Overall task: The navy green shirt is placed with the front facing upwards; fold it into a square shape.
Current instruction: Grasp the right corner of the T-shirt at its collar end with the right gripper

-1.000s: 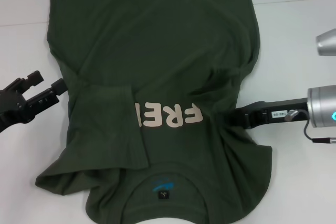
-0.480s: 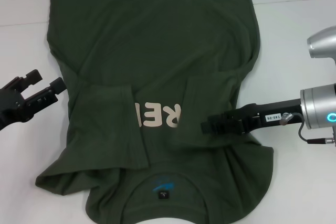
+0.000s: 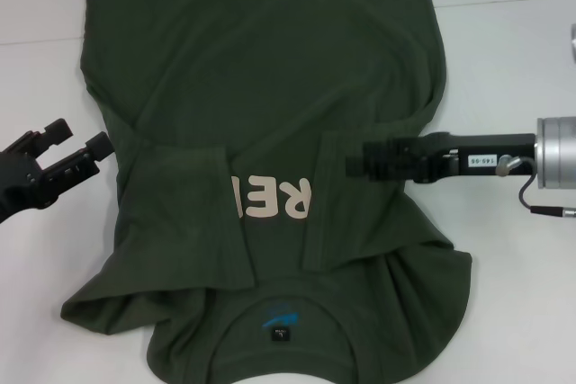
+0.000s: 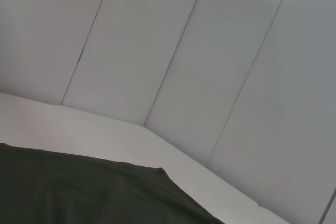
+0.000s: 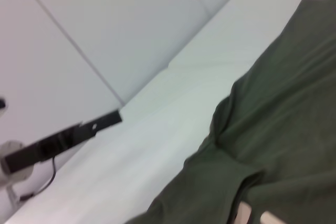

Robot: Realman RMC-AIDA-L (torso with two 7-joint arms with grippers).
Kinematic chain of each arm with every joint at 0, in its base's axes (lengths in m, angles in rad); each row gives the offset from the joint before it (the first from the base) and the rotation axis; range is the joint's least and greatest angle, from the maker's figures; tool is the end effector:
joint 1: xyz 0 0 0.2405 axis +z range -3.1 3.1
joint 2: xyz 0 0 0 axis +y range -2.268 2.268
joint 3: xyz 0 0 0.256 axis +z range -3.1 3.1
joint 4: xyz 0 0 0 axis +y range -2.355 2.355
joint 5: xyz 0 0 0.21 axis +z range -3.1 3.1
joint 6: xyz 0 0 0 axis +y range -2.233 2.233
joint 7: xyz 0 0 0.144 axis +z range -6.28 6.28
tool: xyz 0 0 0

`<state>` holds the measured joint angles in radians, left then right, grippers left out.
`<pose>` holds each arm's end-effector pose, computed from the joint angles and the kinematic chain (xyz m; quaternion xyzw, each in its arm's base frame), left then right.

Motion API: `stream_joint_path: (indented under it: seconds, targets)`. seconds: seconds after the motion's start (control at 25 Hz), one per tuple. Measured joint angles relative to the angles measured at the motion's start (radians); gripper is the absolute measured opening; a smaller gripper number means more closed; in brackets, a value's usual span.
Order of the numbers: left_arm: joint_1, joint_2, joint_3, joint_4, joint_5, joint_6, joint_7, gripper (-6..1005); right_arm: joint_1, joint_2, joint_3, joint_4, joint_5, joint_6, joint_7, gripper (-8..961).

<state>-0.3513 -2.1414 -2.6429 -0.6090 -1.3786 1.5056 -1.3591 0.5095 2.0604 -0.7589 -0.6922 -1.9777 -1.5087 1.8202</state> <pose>-0.3090 0.2976 0.0159 -0.8203 -0.3349 -0.3774 0.2694 0.2674 0.3347 0.0051 -0.8783 0.4026 0.2391 0.0965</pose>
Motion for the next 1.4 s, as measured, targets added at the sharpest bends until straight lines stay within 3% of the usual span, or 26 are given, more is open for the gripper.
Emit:
stream_joint_path:
  seconds: [0.16, 0.64, 1.0, 1.4]
  targets:
    - [0.0, 0.001, 0.001, 0.0, 0.0, 0.0, -0.001, 905, -0.007, -0.008, 0.024, 0.002, -0.016, 0.002, 0.004, 704]
    - [0.005, 0.003, 0.004, -0.002, 0.004, 0.001, -0.006, 905, -0.136, -0.096, 0.035, 0.005, -0.035, -0.1, 0.145, 700]
    - [0.008, 0.003, 0.005, -0.002, 0.004, 0.004, -0.006, 906, -0.238, -0.103, 0.071, 0.013, -0.047, -0.144, 0.2, 698]
    - [0.0, 0.003, 0.009, 0.003, 0.004, 0.009, -0.005, 906, -0.248, -0.104, 0.152, 0.07, -0.14, -0.144, 0.208, 695]
